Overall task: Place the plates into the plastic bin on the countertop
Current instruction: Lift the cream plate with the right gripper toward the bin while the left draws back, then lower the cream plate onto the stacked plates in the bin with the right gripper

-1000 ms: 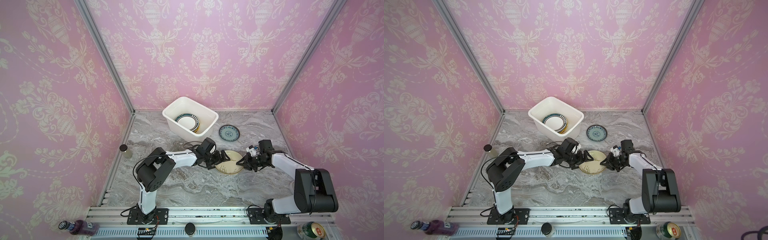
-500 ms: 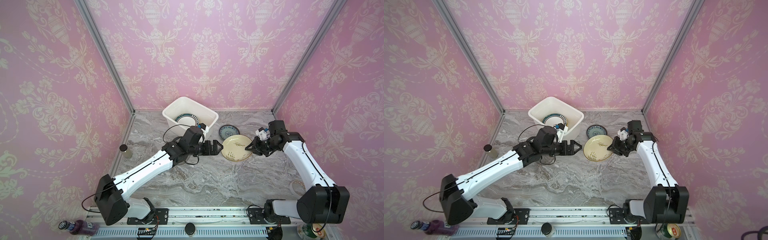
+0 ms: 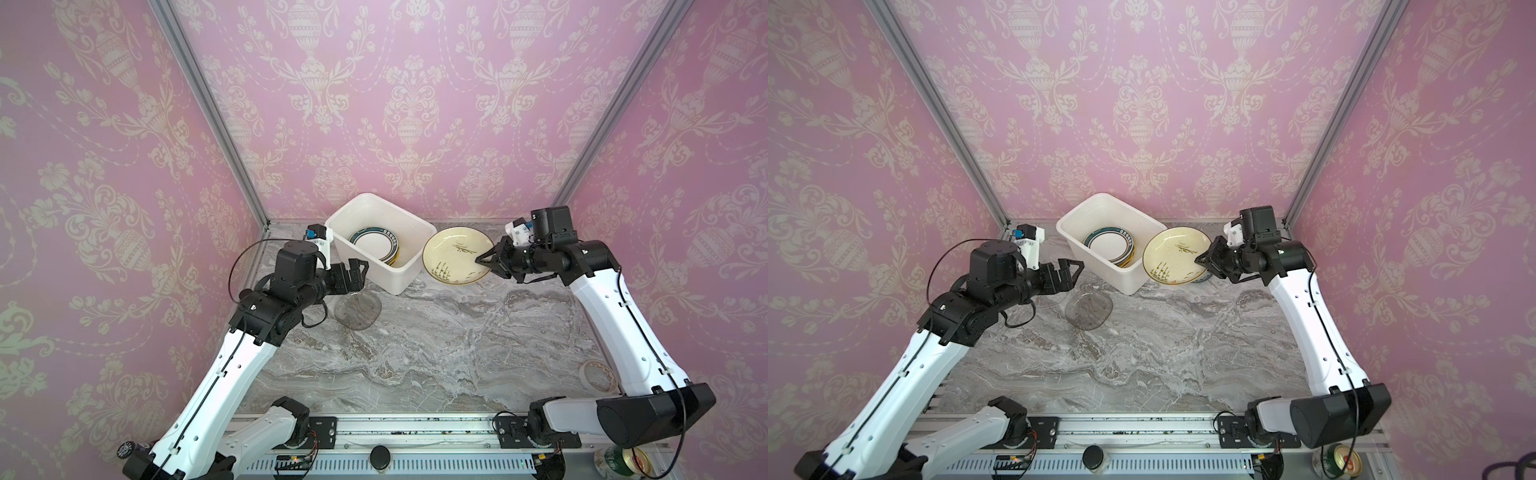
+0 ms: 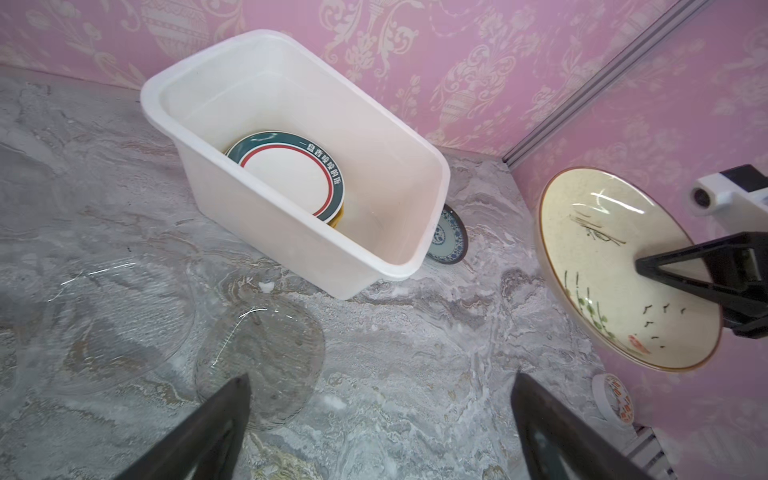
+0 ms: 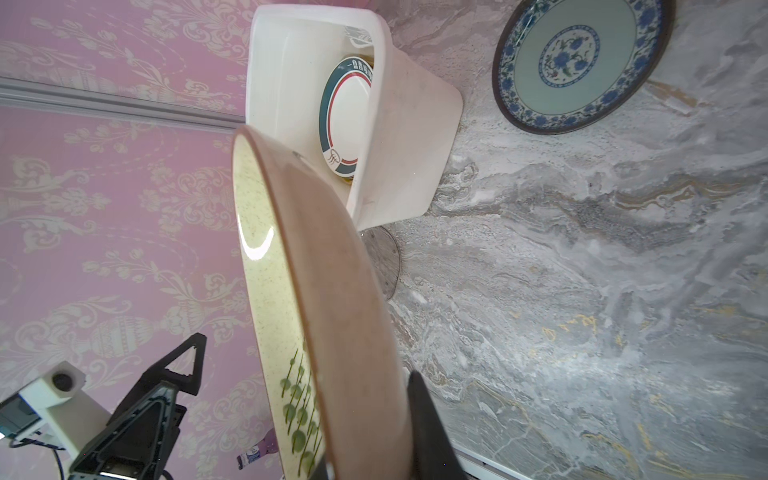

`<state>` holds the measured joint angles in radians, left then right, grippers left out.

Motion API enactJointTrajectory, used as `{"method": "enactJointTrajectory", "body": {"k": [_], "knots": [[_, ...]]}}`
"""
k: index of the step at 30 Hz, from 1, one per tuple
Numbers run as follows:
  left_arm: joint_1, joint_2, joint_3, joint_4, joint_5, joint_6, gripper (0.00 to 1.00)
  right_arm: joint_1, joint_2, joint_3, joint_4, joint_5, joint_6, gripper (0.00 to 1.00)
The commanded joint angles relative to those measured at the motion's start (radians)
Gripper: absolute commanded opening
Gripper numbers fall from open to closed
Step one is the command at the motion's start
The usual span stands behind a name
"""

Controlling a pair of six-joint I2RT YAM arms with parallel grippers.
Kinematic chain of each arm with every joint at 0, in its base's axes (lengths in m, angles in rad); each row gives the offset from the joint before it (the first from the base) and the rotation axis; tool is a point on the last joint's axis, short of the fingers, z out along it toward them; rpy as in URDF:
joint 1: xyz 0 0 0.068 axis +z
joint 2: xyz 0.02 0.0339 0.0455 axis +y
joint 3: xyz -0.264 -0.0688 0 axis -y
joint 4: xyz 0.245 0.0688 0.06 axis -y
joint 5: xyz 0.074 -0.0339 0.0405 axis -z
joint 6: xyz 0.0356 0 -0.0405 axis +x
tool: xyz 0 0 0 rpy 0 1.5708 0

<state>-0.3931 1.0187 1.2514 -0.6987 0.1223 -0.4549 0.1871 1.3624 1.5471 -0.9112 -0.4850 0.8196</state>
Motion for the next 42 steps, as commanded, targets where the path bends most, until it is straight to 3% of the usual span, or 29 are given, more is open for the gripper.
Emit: {"method": "enactJointTrajectory", "body": {"k": [1, 7, 12, 27, 36, 42], "knots": [[0.011, -0.002, 0.02, -0.071, -0.015, 0.062, 0.99, 0.056, 0.044, 0.068, 0.204, 0.049, 0.211, 0.08], [0.011, -0.021, 0.032, -0.059, -0.05, 0.085, 0.99, 0.156, 0.186, 0.174, 0.333, 0.169, 0.375, 0.08], [0.013, -0.026, 0.077, -0.113, -0.143, 0.135, 0.99, 0.229, 0.364, 0.342, 0.352, 0.266, 0.426, 0.08], [0.016, 0.045, 0.121, -0.16, -0.211, 0.189, 0.99, 0.336, 0.912, 0.873, 0.346, 0.321, 0.553, 0.09], [0.019, 0.106, 0.132, -0.142, -0.175, 0.179, 0.99, 0.354, 1.046, 0.874, 0.5, 0.317, 0.634, 0.1], [0.02, 0.14, 0.146, -0.136, -0.144, 0.174, 0.99, 0.363, 1.119, 0.915, 0.511, 0.328, 0.645, 0.11]]}}
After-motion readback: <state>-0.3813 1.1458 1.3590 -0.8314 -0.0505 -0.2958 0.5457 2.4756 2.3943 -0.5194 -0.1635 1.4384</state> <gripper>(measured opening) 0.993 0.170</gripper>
